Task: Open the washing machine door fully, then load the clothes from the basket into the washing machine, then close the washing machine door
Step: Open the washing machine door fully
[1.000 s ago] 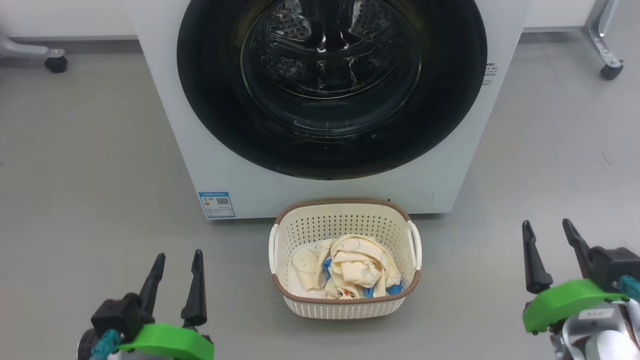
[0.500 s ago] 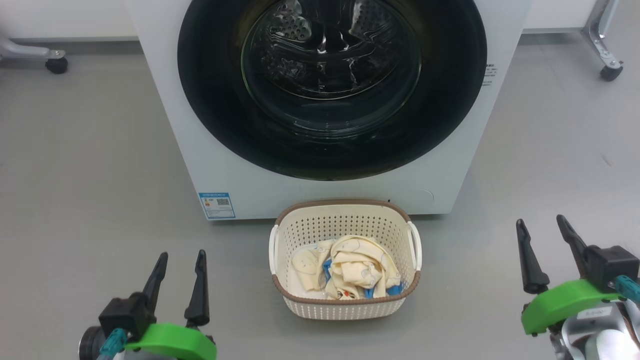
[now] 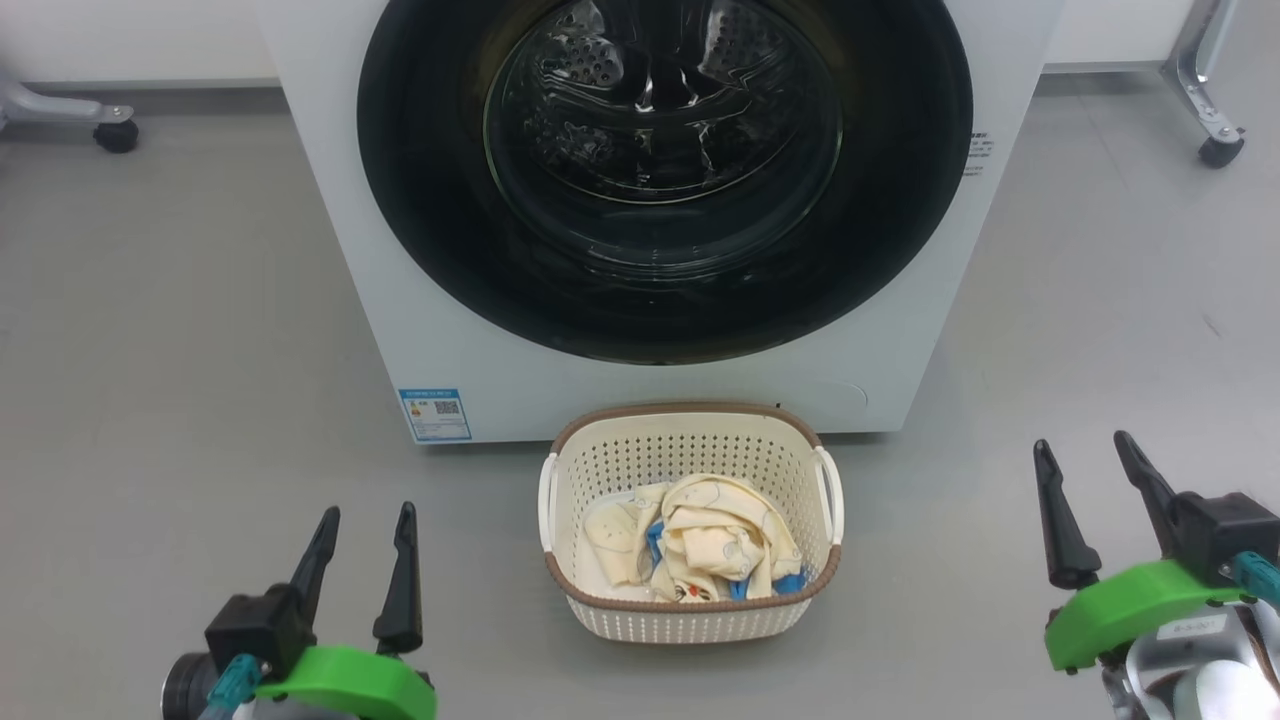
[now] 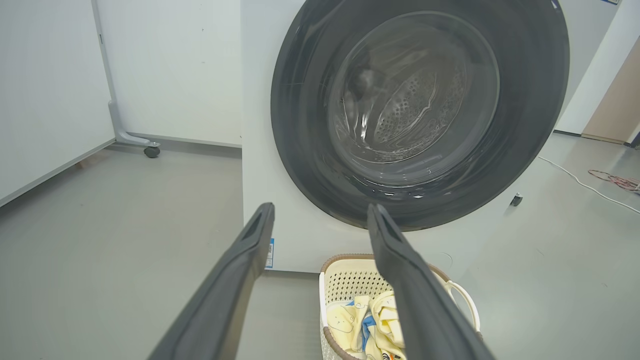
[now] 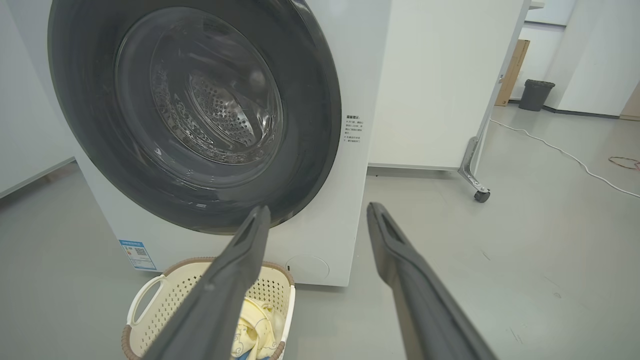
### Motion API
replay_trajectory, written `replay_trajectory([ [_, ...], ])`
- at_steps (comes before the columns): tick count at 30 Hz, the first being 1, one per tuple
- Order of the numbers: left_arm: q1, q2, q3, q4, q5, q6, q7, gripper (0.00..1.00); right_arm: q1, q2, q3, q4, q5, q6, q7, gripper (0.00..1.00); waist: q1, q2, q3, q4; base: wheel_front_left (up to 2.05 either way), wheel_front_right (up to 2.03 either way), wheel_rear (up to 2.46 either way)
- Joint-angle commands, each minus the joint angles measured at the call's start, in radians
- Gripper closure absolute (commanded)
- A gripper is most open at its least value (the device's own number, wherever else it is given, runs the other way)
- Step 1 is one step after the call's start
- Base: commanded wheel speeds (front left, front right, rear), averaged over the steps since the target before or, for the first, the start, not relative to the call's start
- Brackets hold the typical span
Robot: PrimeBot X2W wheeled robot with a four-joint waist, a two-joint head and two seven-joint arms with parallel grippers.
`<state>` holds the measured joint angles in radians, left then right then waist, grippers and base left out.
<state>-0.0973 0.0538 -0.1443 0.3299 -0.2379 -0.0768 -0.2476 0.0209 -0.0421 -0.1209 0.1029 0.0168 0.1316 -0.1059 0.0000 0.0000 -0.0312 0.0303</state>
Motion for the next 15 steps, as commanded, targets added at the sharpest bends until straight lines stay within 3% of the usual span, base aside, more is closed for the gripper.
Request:
replay_trajectory([
  [1, -0.058, 0.017, 0.029, -0.027, 0.003, 0.006, -0.014, 0.0, -0.027, -0.009, 0.019, -0.032, 0.004, -0.001, -0.012, 0.0, 0.0, 0.0, 0.0, 0.0, 0.09, 0.26, -0.35],
  [8, -0.059, 0.023, 0.025, -0.026, 0.002, 0.012, -0.014, 0.0, -0.028, -0.009, 0.019, -0.03, 0.006, -0.001, -0.011, 0.0, 0.0, 0.0, -0.001, -0.002, 0.46, 0.52, -0.99],
  [15, -0.06, 0.027, 0.018, -0.023, 0.001, 0.016, -0.014, 0.0, -0.027, -0.008, 0.017, -0.034, 0.009, -0.001, -0.008, 0.0, 0.0, 0.0, -0.001, -0.005, 1.04, 1.04, -2.07],
])
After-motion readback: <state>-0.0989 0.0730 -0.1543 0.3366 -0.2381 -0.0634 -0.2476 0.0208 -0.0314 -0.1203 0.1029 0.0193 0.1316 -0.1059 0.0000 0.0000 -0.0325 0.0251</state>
